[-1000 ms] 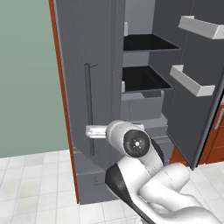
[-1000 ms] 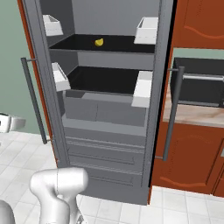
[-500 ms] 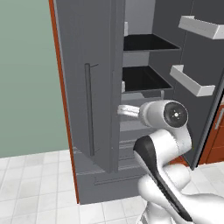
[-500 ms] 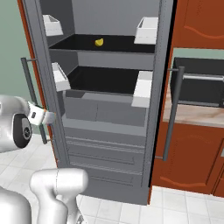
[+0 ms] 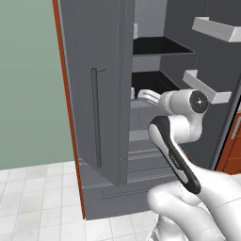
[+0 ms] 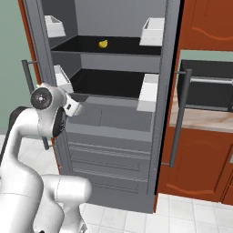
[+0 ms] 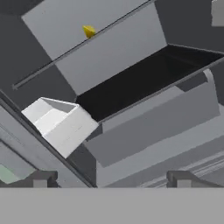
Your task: There is a bowl on the dining counter. Grab a lemon wedge from the fridge and place it in the bowl. Then get the liquor bottle and glass cup from the cabinet and place them next to the bowl.
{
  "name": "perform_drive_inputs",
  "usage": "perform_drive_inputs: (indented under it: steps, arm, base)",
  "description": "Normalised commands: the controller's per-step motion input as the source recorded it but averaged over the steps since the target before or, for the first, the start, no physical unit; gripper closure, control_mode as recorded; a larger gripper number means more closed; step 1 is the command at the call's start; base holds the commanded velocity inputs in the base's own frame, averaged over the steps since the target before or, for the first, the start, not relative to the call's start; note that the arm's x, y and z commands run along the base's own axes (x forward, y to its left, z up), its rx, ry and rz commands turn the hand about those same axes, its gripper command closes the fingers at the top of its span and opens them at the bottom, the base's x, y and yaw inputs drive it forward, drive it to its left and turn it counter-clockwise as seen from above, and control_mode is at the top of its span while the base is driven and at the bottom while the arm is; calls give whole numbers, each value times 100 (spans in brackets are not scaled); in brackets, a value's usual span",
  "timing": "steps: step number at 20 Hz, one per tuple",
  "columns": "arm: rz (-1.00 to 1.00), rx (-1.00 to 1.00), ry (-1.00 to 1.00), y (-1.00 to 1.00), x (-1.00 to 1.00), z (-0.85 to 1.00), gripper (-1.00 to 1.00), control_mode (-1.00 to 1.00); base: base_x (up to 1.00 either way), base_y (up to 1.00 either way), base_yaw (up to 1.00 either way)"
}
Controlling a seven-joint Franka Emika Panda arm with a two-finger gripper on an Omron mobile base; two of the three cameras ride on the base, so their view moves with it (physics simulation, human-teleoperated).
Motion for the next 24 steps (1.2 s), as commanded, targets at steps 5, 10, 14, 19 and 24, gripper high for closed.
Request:
perform_drive_inputs:
  steps: [5,10,14,19,24]
  arm:
    - [0,15,-26,0,71,0,-100,-100]
    - [0,17,-16,-15,67,0,-100,-100]
    - [0,18,-2,-24,51,0,-100,-100]
    - [0,21,0,-12,58,0,-100,-100]
    - [4,25,6,0,41,0,-100,-100]
  base:
    - [0,0,0]
    - [0,0,0]
    - [0,0,0]
    - [0,0,0]
    - [0,0,0]
